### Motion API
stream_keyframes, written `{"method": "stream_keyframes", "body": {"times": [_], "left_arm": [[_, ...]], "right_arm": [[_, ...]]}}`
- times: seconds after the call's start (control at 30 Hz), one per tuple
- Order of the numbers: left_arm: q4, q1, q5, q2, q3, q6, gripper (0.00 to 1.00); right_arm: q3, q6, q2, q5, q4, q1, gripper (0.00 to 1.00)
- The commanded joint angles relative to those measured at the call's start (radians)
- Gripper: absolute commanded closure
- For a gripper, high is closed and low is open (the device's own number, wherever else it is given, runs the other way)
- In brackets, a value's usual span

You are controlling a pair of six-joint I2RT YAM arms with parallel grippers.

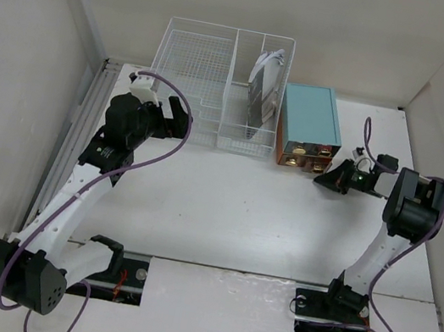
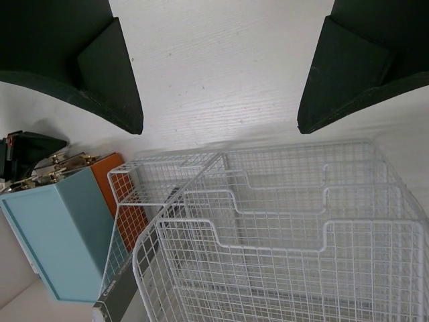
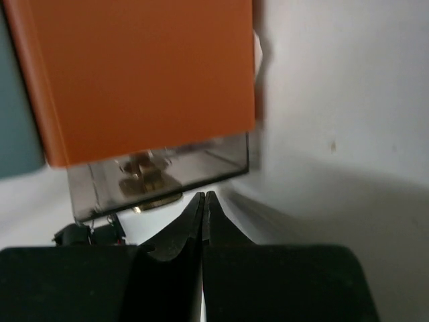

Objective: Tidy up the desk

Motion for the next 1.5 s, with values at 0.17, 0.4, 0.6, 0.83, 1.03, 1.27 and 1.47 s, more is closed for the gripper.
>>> {"method": "stream_keyframes", "body": {"times": [0.17,0.4,0.6,0.83,1.03,1.27,1.47], "left_arm": [[0.058,0.004,0.016,0.008,0.0,0.02,0.0],[0.058,0.004,0.007,0.008,0.0,0.02,0.0],[0.058,0.004,0.007,0.008,0.0,0.02,0.0],[0.058,0.004,0.007,0.008,0.0,0.02,0.0],[0.058,0.004,0.007,0.008,0.0,0.02,0.0],[0.058,0.004,0.007,-0.002,0.0,0.02,0.0],[0.069,0.004,0.08,0.007,0.01,0.011,0.0]], "right_arm": [[0.091,0.195,0.053,-0.01,0.264,0.037,1.0],[0.126,0.238,0.073,-0.01,0.301,0.037,1.0],[0.053,0.238,0.041,-0.042,0.288,0.047,1.0],[0.039,0.134,-0.005,0.017,0.108,0.047,1.0],[0.028,0.065,-0.042,0.036,-0.011,0.017,1.0],[0.04,-0.14,-0.132,0.083,-0.266,-0.01,1.0],[0.097,-0.372,-0.296,0.151,-0.493,-0.019,1.0]]}}
